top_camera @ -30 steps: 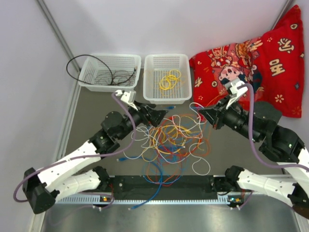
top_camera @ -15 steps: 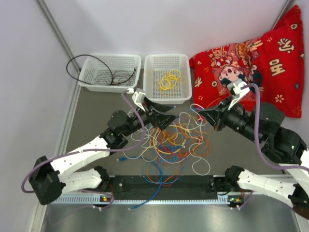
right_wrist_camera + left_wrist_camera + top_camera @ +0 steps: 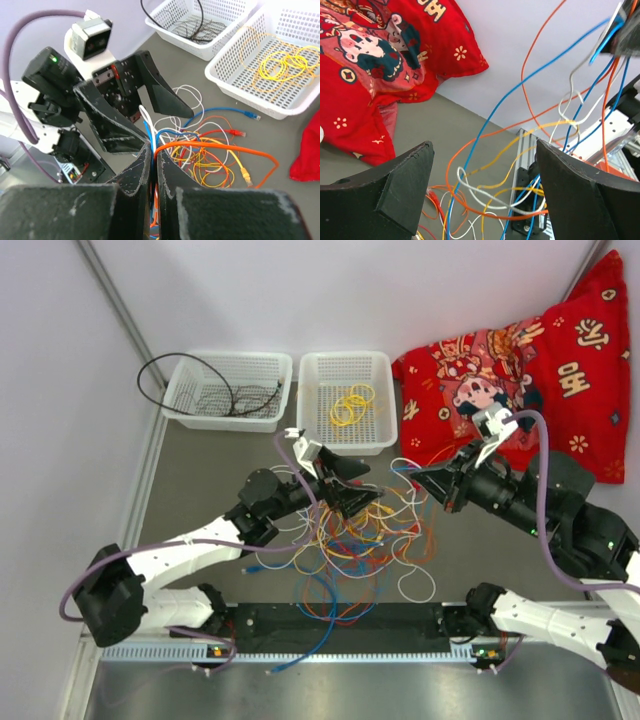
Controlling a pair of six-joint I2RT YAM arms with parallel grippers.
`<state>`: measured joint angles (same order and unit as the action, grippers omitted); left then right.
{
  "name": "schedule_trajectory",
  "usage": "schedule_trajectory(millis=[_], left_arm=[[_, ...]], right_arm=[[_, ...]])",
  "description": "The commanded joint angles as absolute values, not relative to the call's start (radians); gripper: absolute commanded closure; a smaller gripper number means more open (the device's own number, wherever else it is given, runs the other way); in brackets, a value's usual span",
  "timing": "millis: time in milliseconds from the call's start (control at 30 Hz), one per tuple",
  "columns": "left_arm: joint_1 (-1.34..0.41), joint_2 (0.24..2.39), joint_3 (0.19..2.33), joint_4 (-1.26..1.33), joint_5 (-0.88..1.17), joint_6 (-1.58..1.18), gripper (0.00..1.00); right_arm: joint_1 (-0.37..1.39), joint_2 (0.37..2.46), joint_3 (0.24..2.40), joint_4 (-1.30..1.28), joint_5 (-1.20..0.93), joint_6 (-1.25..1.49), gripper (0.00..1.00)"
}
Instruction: Untangle the cables
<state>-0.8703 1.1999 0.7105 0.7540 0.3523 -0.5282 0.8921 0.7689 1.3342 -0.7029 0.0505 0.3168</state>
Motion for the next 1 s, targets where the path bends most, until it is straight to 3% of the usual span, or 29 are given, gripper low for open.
schedule_trajectory(millis=[0,133,300,467,567,600,700,967], left_arm=[[-0.888,1.216,0.735,0.819,0.396,-0.454,0.13],[-0.9,1.253,0.745,0.85,0.423,-0.463,0.18],[-0.913,1.318,0.785,0.874,0.431,-0.463,0.35],[-0.914,1.347,0.818,0.888,0.407,-0.457,0.43],[-0.914,1.344,0.827,0.89,0.394,-0.449,0.6],[-0.914,1.341,0.827,0.89,0.391,-0.446,0.74],[-0.914,1.318,0.819,0.876,0.361,-0.437,0.97],[-0.914,1.209,0.834,0.766,0.292,-0.387,1.0]], right_arm=[[0.893,0.773,1.394,-0.681,0.031,0.328,1.0],[0.893,0.781,1.397,-0.68,0.028,0.328,1.0],[0.893,0.784,1.39,-0.673,0.018,0.336,1.0],[0.891,0.775,1.373,-0.672,0.018,0.342,1.0],[0.893,0.764,1.361,-0.672,0.025,0.345,1.0],[0.893,0.761,1.358,-0.673,0.026,0.345,1.0],[0.893,0.749,1.347,-0.675,0.034,0.345,1.0],[0.891,0.719,1.321,-0.675,0.052,0.344,1.0]])
